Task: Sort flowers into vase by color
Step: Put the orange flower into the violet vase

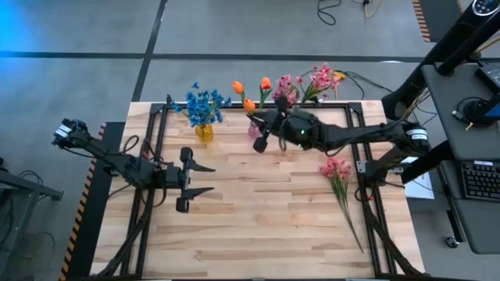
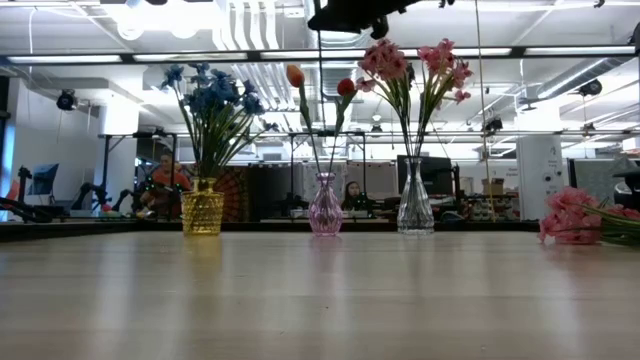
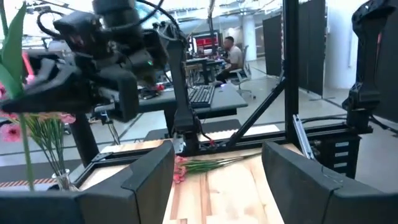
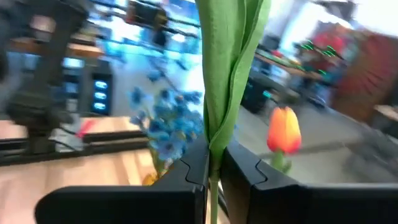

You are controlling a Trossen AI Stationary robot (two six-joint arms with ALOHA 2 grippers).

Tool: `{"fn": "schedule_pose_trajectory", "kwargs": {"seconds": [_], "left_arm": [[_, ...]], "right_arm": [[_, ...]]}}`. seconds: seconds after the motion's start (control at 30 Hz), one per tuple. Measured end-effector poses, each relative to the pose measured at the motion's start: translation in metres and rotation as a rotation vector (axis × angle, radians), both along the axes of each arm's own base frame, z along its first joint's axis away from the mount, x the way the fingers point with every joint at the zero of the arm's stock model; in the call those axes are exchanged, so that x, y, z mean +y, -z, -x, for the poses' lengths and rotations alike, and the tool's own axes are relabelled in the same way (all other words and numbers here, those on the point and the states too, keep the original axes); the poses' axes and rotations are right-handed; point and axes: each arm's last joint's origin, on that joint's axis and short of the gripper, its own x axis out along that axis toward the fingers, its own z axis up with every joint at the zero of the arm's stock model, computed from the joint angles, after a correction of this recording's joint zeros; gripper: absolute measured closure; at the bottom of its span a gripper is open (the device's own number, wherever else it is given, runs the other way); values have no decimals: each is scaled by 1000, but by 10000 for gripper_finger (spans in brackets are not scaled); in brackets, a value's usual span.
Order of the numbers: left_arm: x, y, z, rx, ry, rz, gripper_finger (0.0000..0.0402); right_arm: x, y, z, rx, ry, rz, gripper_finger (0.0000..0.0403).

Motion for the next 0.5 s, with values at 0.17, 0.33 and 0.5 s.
{"fn": "schedule_pose_trajectory", "kwargs": {"seconds": [0.17, 0.33, 0.5], "left_arm": [[3, 1, 3, 20, -56, -3, 178], [9, 3, 9, 69, -154, 12, 178], [12, 7, 15, 117, -163, 31, 178]], "right_arm": [[19, 11, -13, -61, 148, -89, 381], [22, 31, -36, -54, 284, -106, 381], [17, 37, -58, -23, 447, -50, 381]]}}
